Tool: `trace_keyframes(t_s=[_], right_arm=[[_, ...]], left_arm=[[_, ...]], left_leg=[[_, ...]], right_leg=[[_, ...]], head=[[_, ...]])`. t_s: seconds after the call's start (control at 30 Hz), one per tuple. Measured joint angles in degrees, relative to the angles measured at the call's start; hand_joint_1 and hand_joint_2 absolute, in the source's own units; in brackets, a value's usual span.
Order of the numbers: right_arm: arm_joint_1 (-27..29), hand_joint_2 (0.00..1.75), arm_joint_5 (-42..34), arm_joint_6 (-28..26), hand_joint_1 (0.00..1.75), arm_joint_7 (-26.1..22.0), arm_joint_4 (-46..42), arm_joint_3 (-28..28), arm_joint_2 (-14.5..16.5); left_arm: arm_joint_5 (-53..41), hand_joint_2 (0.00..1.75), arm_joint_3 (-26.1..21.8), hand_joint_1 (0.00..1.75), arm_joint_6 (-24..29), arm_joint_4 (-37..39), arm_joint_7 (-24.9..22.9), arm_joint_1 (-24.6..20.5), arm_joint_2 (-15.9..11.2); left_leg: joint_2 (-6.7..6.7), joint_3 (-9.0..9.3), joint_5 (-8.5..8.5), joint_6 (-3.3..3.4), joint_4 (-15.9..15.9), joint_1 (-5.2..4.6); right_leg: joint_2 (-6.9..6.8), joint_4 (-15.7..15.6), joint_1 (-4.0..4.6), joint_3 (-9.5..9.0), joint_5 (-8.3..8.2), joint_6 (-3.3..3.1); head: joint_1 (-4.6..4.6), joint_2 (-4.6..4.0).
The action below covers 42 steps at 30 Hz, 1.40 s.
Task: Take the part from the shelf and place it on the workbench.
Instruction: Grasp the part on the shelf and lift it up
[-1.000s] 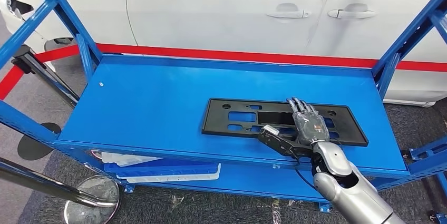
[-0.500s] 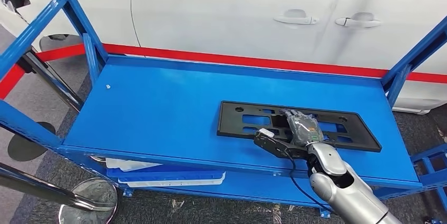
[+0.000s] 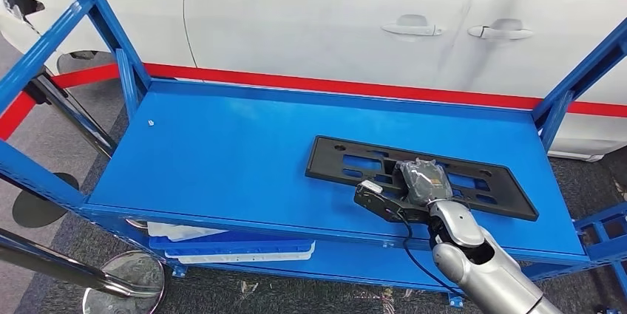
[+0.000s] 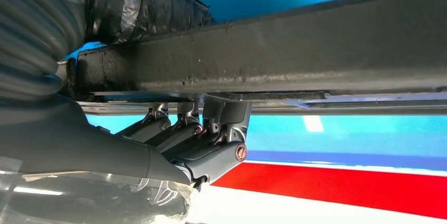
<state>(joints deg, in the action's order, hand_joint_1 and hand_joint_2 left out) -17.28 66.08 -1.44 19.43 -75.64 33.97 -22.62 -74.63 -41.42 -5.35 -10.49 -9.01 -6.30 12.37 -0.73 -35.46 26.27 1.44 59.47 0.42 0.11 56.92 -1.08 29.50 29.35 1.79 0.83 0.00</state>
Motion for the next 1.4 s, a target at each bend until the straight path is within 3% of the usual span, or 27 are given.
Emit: trace_keyframes(t_s=[0.3,0.4,0.63,0.87,0.97,1.03,1.1,1.17,1.2,1.23,1.27,1.33,1.4], right_arm=[[-0.11,1.75,0.13,0.00,1.75,-0.20,-1.46,0.57,0.84],[-2.06,1.75,0.67,-1.86,1.75,-1.63,-0.20,2.19,3.95],[-10.76,1.75,1.01,-8.42,1.75,-4.64,8.96,7.87,14.35],[-11.92,1.75,4.22,-10.90,1.75,-3.54,9.36,8.98,17.17],[-11.66,1.75,7.48,-12.31,1.75,-2.96,8.09,9.08,17.84],[-11.28,1.75,9.89,-12.48,1.75,-2.58,6.18,9.11,18.06],[-10.89,1.75,11.92,-11.89,1.75,-2.30,4.06,9.11,18.11],[-10.05,1.75,13.30,-10.83,1.75,-2.06,1.90,9.11,18.03],[-9.32,1.75,13.74,-10.10,1.75,-1.94,0.64,9.11,17.76],[-8.29,1.75,14.03,-9.18,1.75,-1.86,-0.94,9.09,17.15],[-7.08,1.75,14.09,-8.14,1.75,-1.80,-2.82,8.98,16.17],[-4.43,1.75,13.51,-6.24,1.75,-1.88,-7.45,8.43,13.59],[-2.25,1.75,12.50,-5.15,1.75,-2.09,-11.81,7.47,11.20]], left_arm=[[1.83,1.75,-0.13,0.00,0.09,0.00,0.47,-0.01,-0.05],[4.18,1.75,-0.71,0.00,0.10,0.00,1.27,-0.08,-0.29],[3.82,1.75,-1.49,0.00,1.00,0.00,1.25,-0.66,-0.39],[3.81,1.75,-1.66,0.00,0.83,0.00,1.66,-0.44,-0.39],[3.36,1.75,-1.81,0.00,0.68,0.00,0.99,-0.41,-0.39],[2.72,1.75,-1.86,0.00,0.74,0.00,0.09,-0.36,-0.36],[2.08,1.75,-1.86,0.00,0.85,0.00,-0.66,-0.35,-0.32],[1.46,1.75,-1.86,0.00,0.99,0.00,-1.18,-0.33,-0.32],[1.14,1.75,-1.86,0.00,1.12,0.00,-1.47,-0.31,-0.31],[0.82,1.75,-1.86,0.00,1.32,0.00,-1.84,-0.28,-0.27],[0.53,1.75,-1.86,0.00,1.60,0.00,-2.23,-0.24,-0.19],[0.15,1.75,-1.86,0.00,2.19,0.00,-2.84,-0.11,0.04],[0.04,1.75,-1.86,0.00,2.50,0.00,-3.01,-0.01,0.11]], left_leg=[[0.01,0.23,-0.09,-0.15,-0.34,0.09],[0.19,0.24,-0.14,-0.26,-0.42,0.10],[0.16,0.42,-0.35,-0.59,-0.53,0.25],[0.09,0.40,-0.36,-0.63,-0.55,0.30],[0.01,0.45,-0.43,-0.10,-0.50,0.06],[0.19,1.07,-1.13,0.47,-1.80,0.47],[0.50,1.66,-1.75,0.70,-3.11,0.91],[0.62,1.69,-1.86,0.75,-3.26,0.90],[0.63,1.65,-1.84,0.71,-3.18,0.96],[0.60,1.61,-1.78,0.59,-3.01,1.11],[0.52,1.54,-1.63,0.34,-2.70,1.37],[0.27,1.19,-1.06,-0.63,-1.51,2.00],[-0.01,0.53,-0.57,-1.78,-0.04,2.11]], right_leg=[[0.02,0.25,0.15,-0.01,0.05,-0.04],[0.21,0.33,0.31,0.06,0.07,-0.08],[0.07,0.43,0.44,0.10,0.09,-0.15],[0.01,0.46,0.45,0.10,0.13,-0.21],[0.05,-0.10,0.13,-0.07,-0.18,0.14],[0.02,-0.05,0.05,-0.11,0.15,0.46],[0.04,3.73,0.09,1.56,2.69,0.59],[0.08,11.26,-0.14,5.06,6.05,0.91],[0.07,14.23,-0.36,6.51,6.83,1.17],[0.06,15.31,-0.63,7.12,6.50,1.50],[0.04,14.10,-0.95,6.68,5.08,1.89],[0.01,7.55,-1.59,3.85,1.39,2.95],[0.34,3.34,-1.66,2.32,-0.08,2.76]], head=[[0.00,0.00],[-0.01,0.00],[0.02,0.00],[0.01,0.00],[0.03,0.00],[-0.01,0.00],[-0.13,0.00],[-0.18,0.00],[-0.18,0.00],[-0.16,0.00],[-0.17,0.00],[-0.20,0.00],[-0.44,0.00]])
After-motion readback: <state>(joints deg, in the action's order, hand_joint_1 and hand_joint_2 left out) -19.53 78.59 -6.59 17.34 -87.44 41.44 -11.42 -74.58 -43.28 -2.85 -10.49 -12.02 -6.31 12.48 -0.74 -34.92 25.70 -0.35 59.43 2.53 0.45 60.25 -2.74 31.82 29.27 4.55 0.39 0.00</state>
